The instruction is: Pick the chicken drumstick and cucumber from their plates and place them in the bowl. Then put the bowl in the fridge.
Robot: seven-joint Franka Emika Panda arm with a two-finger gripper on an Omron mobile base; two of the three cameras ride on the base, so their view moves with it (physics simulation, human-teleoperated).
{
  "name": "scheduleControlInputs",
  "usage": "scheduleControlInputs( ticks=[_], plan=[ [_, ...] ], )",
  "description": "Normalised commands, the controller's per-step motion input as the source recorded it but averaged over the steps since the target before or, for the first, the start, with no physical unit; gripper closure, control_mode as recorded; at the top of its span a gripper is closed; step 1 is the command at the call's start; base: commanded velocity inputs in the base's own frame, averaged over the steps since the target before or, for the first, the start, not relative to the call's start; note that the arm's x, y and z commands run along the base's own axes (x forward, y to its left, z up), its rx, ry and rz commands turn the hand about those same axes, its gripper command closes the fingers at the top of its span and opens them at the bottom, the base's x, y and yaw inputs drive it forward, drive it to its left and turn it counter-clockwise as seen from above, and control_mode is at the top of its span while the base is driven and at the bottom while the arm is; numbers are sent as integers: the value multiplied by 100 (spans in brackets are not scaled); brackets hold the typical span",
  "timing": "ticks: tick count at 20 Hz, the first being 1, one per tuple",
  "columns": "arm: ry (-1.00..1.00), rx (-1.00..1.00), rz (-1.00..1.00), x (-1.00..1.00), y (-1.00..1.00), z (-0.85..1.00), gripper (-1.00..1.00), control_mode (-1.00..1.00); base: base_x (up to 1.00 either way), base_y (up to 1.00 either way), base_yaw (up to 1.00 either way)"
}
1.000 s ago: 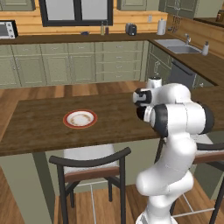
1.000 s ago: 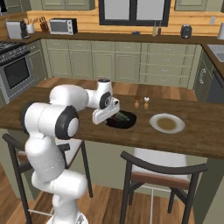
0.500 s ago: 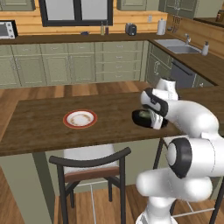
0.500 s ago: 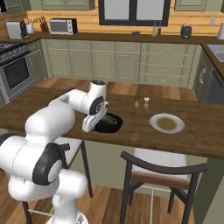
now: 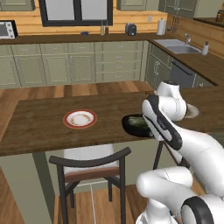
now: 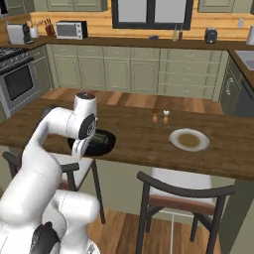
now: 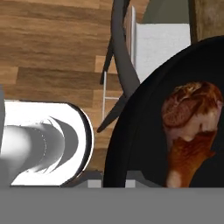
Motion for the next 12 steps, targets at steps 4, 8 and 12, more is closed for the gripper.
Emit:
scheduleControlInputs(
  ticks=[4,8,12],
  plan=[
    [-26,0,8,-88,49,10,100,-100,0,0,0],
    [-11,0,5,-59,35,0,100,-100,0,0,0],
    [0,0,0,-1,4,0,100,-100,0,0,0]
  ],
)
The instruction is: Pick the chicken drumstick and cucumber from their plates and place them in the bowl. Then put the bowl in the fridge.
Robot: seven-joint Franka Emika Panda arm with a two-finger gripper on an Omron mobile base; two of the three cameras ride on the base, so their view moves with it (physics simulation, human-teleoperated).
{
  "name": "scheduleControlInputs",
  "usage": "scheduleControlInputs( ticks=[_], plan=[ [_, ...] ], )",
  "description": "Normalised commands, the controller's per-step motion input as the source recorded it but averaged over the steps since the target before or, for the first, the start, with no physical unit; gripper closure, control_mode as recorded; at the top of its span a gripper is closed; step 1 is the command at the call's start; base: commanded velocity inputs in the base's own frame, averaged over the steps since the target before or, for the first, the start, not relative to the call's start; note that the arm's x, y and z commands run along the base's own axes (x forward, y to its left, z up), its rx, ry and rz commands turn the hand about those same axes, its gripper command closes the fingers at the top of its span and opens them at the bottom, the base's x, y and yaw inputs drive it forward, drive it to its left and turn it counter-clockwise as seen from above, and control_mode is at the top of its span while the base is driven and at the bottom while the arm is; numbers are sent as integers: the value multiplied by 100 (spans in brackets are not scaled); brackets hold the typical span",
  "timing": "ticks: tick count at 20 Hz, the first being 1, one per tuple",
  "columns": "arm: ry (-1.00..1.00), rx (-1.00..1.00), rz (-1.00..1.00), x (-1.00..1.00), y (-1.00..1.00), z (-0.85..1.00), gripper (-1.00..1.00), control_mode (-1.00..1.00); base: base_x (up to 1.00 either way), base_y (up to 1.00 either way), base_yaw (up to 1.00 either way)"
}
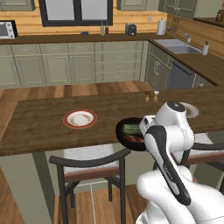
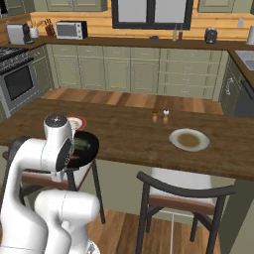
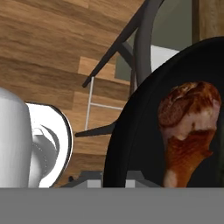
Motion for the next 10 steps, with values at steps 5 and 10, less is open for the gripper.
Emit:
scheduleControlInputs(
  ticks=[5,10],
  plan=[
    [0,0,0,-2,0,0,100,100,-9,47,0],
    [0,0,0,0,0,0,100,100,0,100,0]
  ],
)
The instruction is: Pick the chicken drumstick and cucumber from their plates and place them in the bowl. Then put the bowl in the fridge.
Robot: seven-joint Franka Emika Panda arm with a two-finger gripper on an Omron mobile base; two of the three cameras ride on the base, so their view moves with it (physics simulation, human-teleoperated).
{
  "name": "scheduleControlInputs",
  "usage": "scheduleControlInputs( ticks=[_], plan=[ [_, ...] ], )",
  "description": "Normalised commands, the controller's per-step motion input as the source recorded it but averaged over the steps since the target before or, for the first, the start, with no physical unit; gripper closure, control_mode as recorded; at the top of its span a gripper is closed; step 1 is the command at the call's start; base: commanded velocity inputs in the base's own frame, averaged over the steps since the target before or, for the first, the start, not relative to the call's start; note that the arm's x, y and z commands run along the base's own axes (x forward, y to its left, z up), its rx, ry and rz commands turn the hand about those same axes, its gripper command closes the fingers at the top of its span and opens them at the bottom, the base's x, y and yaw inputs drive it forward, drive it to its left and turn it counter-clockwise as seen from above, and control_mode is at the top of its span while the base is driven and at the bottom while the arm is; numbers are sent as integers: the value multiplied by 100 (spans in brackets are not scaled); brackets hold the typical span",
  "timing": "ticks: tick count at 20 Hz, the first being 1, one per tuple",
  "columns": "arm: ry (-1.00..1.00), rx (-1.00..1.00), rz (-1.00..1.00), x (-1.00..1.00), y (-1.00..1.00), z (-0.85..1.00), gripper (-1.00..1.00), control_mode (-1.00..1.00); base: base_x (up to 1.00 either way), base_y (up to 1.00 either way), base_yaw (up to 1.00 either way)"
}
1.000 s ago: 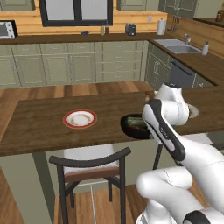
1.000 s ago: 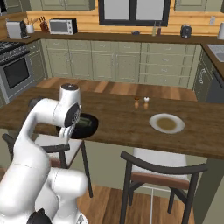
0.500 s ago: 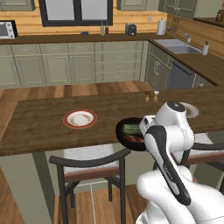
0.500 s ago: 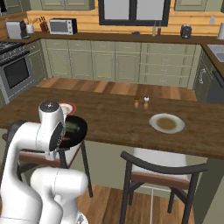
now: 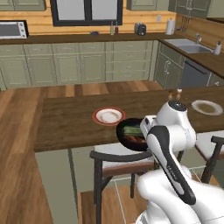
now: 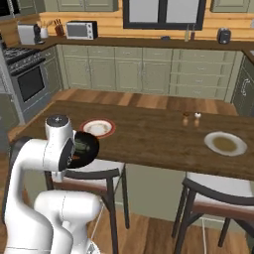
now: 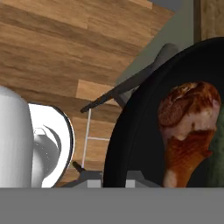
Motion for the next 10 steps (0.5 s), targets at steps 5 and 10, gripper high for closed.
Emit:
scheduleControlInputs(
  ticks=[5,10],
  plan=[
    [0,0,0,0,0,0,100,100,0,100,-1],
    [0,0,0,0,0,0,100,100,0,100,-6]
  ],
)
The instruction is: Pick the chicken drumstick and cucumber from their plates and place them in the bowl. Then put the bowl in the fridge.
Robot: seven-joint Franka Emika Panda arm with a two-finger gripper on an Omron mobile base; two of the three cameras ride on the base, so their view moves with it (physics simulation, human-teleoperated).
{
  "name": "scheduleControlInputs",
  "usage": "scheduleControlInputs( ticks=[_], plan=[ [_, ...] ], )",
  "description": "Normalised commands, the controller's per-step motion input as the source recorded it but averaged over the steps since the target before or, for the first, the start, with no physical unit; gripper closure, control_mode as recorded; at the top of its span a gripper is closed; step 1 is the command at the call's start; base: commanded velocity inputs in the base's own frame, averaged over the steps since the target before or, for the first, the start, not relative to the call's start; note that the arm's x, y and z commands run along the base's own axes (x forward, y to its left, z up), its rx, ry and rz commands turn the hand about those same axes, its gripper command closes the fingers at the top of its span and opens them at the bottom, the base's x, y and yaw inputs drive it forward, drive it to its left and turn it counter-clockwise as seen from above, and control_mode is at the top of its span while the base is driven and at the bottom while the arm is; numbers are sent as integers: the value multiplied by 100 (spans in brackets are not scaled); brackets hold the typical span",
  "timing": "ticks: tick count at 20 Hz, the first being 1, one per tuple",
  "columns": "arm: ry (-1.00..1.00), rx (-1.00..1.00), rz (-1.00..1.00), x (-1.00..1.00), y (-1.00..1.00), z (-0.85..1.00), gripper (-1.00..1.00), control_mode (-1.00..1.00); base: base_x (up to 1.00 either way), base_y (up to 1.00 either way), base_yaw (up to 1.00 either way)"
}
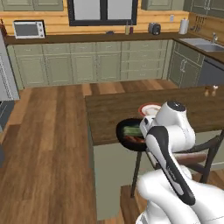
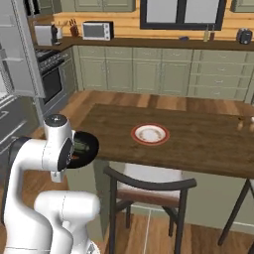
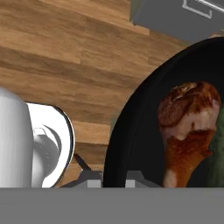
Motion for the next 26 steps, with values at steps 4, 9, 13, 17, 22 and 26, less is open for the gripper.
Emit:
scheduleControlInputs(
  ticks=[4,9,13,17,22,26],
  plan=[
    [0,0,0,0,0,0,100,100,4,100,-15],
    [0,0,0,0,0,0,100,100,0,94,-23],
    [0,0,0,0,0,0,100,100,3,93,-23],
    [0,0,0,0,0,0,100,100,38,54,-18],
    [0,0,0,0,0,0,100,100,50,12,-4],
    [0,0,0,0,0,0,100,100,62,4,0]
  ],
)
